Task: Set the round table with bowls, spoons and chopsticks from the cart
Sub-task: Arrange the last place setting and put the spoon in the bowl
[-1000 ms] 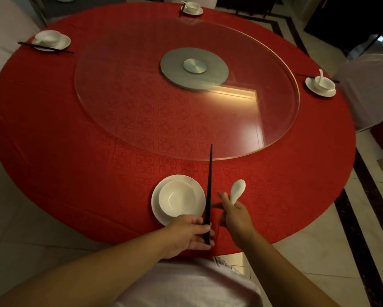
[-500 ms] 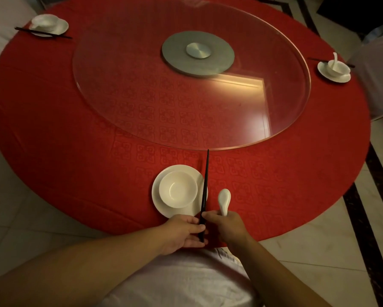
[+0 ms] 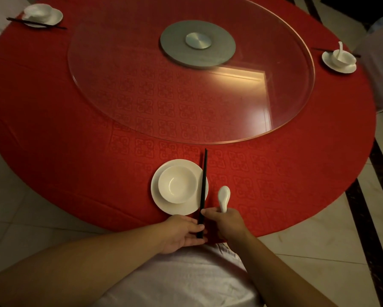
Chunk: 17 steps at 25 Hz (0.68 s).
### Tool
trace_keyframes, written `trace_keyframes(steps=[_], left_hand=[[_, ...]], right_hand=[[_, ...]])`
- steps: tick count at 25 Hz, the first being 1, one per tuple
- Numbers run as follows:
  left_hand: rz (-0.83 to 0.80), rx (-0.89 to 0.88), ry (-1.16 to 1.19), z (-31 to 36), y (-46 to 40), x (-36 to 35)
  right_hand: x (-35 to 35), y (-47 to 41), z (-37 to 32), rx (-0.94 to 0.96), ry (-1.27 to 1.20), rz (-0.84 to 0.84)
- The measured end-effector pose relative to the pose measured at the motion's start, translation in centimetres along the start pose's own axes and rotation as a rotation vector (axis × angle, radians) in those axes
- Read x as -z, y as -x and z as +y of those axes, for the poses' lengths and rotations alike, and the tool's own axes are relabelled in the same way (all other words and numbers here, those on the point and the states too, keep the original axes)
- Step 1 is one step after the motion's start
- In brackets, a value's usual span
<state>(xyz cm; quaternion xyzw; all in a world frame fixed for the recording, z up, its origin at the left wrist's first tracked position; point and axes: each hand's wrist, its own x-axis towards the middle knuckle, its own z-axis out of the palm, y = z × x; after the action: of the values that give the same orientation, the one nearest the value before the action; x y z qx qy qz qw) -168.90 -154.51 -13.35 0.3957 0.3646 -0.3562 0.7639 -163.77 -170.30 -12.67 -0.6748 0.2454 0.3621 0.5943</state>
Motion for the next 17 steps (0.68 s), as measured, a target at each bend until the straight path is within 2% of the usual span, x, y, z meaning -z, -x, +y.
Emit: trace_keyframes(steps=[17], left_hand=[[0.002, -0.001, 0.035, 0.22, -0.1, -0.28]], right_hand=[[-0.66, -0.3, -0.65, 0.017, 0.027, 0.029]])
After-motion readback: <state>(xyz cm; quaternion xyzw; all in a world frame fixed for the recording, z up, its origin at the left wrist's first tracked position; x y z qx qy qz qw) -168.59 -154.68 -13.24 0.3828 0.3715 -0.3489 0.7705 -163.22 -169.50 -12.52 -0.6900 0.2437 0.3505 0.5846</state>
